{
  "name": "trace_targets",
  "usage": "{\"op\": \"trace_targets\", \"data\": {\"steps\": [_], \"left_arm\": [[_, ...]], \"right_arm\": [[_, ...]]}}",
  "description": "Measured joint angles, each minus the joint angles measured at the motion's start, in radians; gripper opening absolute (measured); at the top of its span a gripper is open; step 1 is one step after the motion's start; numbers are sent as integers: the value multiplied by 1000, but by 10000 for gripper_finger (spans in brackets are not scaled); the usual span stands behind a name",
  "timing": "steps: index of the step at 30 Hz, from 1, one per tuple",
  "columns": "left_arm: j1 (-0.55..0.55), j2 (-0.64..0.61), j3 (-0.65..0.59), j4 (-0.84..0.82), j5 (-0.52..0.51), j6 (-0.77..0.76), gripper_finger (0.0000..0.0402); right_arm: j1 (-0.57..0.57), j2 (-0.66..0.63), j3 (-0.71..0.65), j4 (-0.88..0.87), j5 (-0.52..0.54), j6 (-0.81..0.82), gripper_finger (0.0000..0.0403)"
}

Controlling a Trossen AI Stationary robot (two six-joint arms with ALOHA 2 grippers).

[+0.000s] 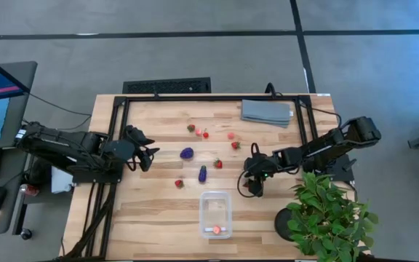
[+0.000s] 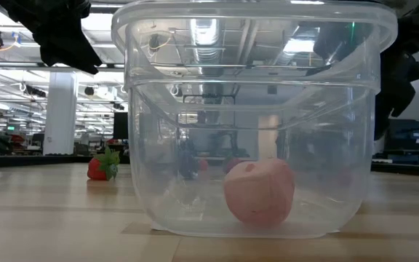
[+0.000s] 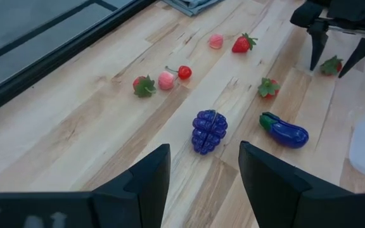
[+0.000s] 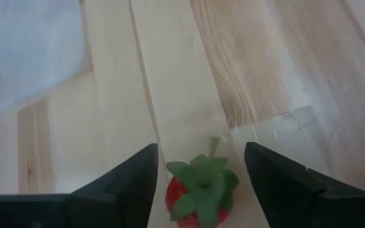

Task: Pick and placing Produce into tupperware
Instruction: Put the red strawberry into the transparent bin

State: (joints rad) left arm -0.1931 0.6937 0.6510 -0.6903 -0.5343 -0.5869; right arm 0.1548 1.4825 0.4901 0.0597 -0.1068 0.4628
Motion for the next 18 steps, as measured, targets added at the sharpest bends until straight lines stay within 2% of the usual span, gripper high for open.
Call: {"op": "trace_targets", "data": {"steps": [18], "left_arm": [[0, 0, 0, 0, 5, 0, 177]], "right_arm": [[2, -4, 4, -101, -46, -22, 265]]}}
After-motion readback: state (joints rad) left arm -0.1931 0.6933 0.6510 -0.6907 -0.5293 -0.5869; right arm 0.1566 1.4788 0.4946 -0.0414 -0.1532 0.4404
